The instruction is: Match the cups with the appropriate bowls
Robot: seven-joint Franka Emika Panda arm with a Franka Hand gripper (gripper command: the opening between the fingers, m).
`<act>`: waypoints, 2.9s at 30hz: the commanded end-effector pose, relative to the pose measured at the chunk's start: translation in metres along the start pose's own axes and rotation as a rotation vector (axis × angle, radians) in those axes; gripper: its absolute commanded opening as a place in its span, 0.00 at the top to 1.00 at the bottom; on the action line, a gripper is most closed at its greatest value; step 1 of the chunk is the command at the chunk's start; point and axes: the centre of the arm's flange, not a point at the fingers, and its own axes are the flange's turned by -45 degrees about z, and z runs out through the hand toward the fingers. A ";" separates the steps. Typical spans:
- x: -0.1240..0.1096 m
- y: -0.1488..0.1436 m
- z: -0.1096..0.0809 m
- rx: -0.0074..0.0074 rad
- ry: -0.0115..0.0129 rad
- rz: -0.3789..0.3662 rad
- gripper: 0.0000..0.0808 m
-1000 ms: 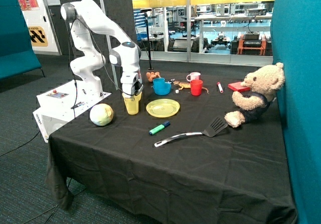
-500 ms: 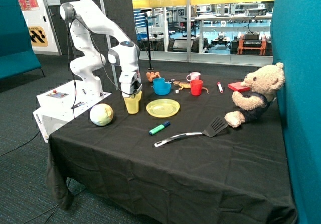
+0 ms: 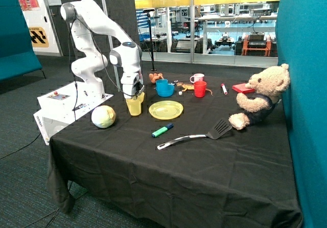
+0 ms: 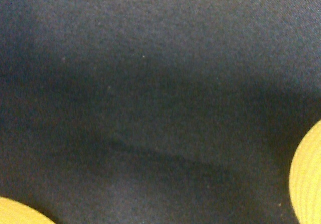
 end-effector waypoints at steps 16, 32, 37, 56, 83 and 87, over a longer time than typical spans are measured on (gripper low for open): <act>0.013 0.003 -0.021 -0.0017 -0.0024 -0.002 1.00; 0.019 -0.015 -0.056 -0.0016 -0.0025 -0.068 1.00; 0.020 -0.034 -0.066 -0.0015 -0.0025 -0.120 1.00; 0.018 -0.070 -0.078 -0.0014 -0.0026 -0.178 1.00; -0.007 -0.123 -0.077 -0.0013 -0.0026 -0.267 1.00; -0.012 -0.122 -0.077 -0.0013 -0.0026 -0.266 1.00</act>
